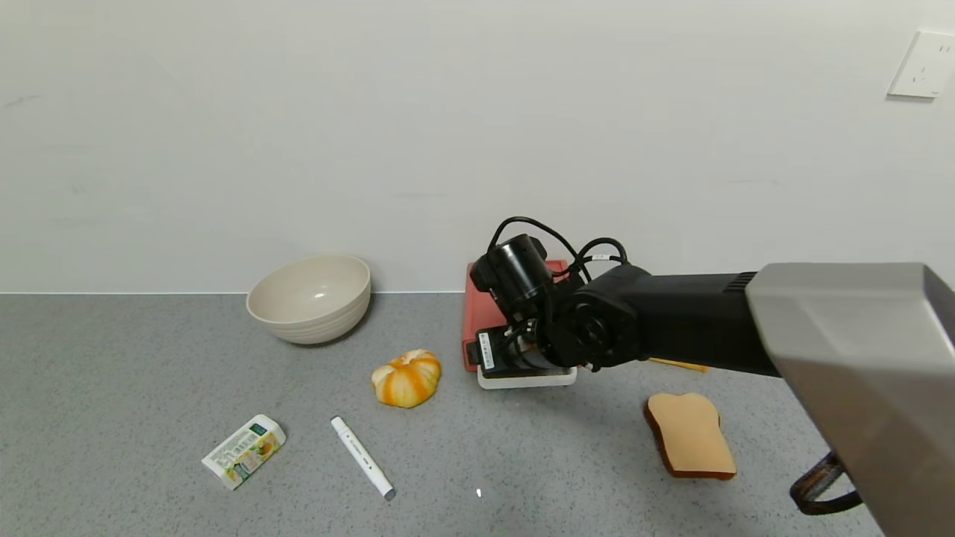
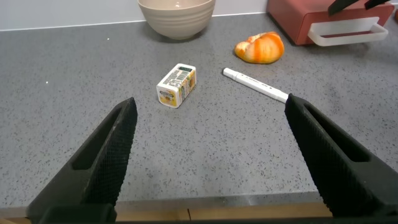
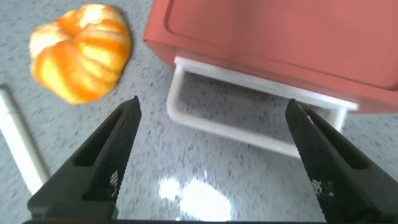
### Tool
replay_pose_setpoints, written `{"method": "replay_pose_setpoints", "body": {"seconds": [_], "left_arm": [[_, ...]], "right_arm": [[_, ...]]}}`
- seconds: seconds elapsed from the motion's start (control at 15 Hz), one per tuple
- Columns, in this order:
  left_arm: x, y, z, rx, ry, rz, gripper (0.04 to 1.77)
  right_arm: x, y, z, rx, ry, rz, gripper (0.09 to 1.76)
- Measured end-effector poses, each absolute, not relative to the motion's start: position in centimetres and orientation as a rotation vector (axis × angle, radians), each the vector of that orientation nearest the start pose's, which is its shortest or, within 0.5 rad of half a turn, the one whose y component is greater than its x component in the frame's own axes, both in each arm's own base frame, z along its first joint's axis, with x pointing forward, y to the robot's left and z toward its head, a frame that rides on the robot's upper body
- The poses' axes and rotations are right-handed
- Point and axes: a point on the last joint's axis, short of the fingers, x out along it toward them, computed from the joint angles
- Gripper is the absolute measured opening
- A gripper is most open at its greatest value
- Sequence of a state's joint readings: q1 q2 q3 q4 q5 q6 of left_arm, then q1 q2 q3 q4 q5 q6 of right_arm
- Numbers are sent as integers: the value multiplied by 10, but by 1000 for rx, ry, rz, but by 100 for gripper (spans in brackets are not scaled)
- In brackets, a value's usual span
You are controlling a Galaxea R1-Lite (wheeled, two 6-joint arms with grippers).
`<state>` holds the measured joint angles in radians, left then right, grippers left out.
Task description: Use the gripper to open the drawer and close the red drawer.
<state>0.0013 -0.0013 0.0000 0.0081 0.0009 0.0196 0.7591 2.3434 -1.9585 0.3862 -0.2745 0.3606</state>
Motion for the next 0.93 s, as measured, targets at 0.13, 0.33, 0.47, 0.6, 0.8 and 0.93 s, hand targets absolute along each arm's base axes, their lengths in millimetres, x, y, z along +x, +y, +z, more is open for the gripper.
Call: {"method": "replay_pose_setpoints", "body": {"seconds": [0.13, 0.33, 0.47, 0.6, 0.8, 0.93], "left_arm": [[-23, 0, 75, 20, 7, 2, 172], [-23, 0, 75, 20, 7, 2, 172], [-23, 0, 75, 20, 7, 2, 172], [-23, 0, 75, 20, 7, 2, 172], [-23, 0, 75, 20, 6, 2, 172], [-23, 0, 75, 20, 7, 2, 172]], "right_arm": [[336, 314, 171, -29, 739, 366, 171], [316, 292, 210, -12, 710, 432, 171], [303, 270, 229, -11, 689, 482, 171], [291, 245, 243, -12, 652, 528, 171], [271, 207, 254, -28, 578, 599, 171], [256, 182, 260, -28, 528, 611, 171]]}}
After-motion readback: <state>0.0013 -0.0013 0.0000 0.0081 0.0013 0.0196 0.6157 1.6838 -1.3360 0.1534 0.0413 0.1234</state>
